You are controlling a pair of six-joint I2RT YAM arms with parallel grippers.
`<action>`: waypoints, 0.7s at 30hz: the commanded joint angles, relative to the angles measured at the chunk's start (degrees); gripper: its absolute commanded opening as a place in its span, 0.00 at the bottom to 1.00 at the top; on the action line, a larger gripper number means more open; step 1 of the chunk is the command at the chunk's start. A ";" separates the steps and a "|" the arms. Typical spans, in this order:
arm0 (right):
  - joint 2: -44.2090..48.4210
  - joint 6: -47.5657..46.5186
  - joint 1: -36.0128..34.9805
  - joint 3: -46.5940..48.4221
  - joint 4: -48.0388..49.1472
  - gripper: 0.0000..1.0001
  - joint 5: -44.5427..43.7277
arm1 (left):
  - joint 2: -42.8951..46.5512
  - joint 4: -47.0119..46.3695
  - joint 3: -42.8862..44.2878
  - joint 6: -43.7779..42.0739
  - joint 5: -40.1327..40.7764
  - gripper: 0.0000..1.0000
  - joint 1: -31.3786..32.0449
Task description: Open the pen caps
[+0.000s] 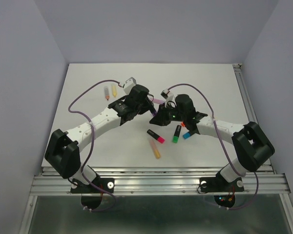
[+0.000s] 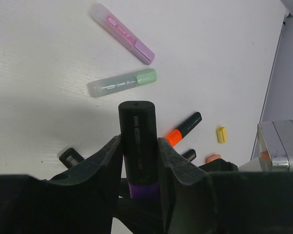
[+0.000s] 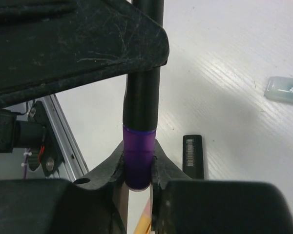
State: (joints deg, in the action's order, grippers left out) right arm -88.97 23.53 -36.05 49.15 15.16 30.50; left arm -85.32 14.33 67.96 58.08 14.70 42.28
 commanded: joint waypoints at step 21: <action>15.05 16.37 -20.81 -16.53 9.10 0.01 -2.37 | -6.35 -7.38 7.62 -3.68 12.46 0.00 -11.16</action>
State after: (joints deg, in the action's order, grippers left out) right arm -77.19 35.44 -56.45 36.60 18.46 29.30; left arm -91.77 10.24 72.84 55.94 22.41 32.49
